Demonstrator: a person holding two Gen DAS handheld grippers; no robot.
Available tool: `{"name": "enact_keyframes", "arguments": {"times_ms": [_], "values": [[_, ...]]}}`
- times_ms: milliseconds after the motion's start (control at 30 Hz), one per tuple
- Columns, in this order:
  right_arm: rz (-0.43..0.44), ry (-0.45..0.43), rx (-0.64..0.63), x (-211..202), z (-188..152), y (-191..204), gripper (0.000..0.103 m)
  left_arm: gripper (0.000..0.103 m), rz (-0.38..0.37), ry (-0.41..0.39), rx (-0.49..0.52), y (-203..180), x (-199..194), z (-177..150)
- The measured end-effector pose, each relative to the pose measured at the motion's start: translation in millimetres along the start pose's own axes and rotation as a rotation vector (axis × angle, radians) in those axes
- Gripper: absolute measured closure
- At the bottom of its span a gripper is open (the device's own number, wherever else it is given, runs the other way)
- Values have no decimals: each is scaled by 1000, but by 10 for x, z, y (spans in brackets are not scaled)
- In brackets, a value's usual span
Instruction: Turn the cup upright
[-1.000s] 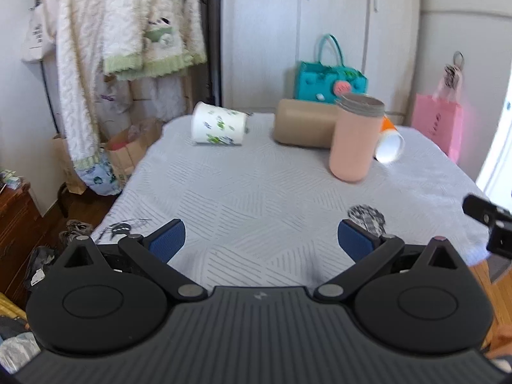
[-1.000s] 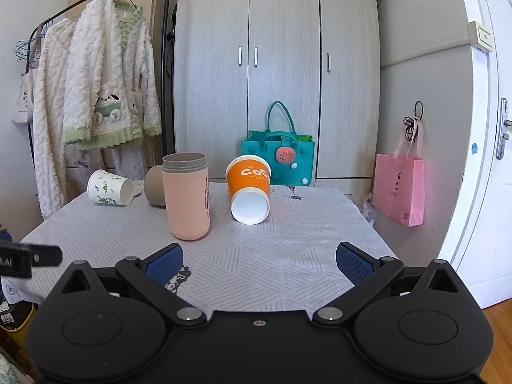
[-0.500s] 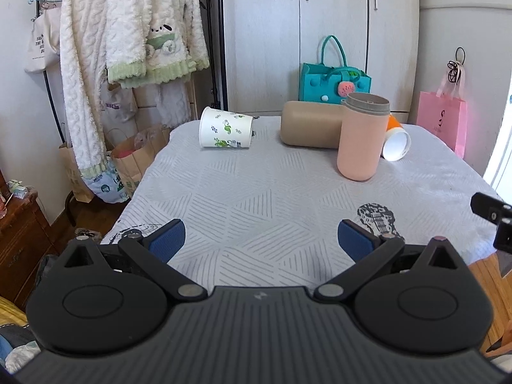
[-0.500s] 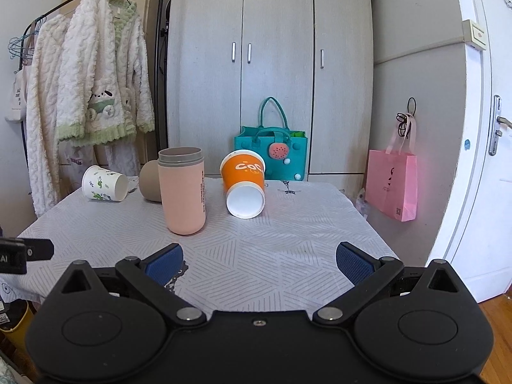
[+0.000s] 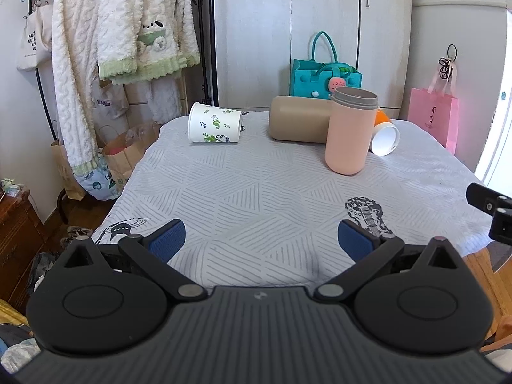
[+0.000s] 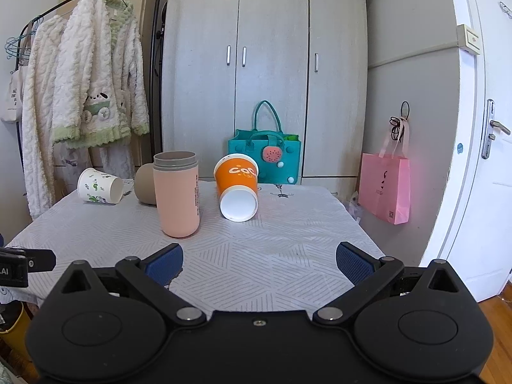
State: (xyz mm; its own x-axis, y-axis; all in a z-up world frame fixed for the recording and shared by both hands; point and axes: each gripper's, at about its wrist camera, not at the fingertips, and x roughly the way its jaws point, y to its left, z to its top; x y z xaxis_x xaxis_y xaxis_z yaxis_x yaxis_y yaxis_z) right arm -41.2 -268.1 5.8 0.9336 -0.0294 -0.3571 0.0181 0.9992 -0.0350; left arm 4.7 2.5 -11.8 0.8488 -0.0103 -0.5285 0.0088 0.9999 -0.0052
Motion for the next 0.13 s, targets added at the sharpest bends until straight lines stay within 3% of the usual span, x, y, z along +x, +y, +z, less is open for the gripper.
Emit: {"name": "enact_keyframes", "arguments": {"times_ms": [133], "values": [[-1, 2, 2, 4, 0, -11, 0, 0, 0, 3, 2, -14, -16, -7]]}}
